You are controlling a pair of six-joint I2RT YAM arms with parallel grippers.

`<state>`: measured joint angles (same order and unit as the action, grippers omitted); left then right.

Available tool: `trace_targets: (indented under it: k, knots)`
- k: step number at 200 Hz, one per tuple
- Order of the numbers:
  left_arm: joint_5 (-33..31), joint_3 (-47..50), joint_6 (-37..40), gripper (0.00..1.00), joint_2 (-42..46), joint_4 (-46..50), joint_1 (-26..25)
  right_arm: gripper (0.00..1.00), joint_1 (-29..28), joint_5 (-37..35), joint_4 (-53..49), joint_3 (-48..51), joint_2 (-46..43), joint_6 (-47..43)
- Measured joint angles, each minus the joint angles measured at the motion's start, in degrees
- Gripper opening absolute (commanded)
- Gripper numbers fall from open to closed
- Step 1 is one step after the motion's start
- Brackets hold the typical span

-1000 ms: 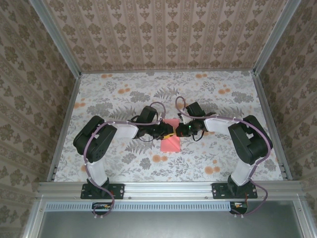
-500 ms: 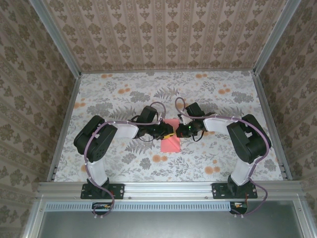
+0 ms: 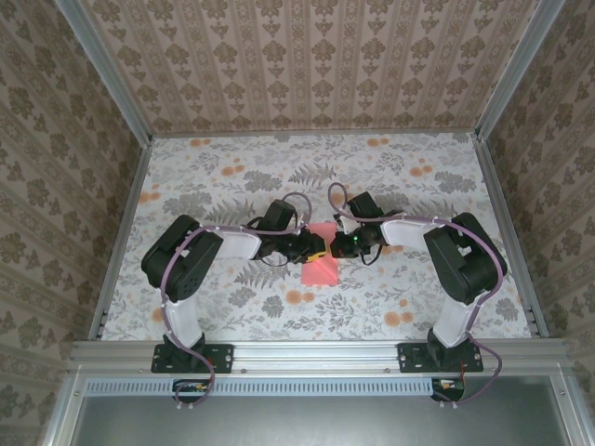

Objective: Fold a paper plane with a square sheet of paper (pick it up from the middle)
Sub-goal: Fold the triangle a second time at the center of the table.

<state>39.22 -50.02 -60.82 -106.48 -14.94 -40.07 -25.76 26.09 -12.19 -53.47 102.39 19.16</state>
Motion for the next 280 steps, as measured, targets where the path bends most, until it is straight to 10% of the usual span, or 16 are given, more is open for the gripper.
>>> trace_targets:
  k: [280]
  knots:
    - [-1.07,0.55,-0.02,0.19,0.13,-0.02,0.00,0.05,0.00,1.84,0.17,-0.44,-0.76,-1.22]
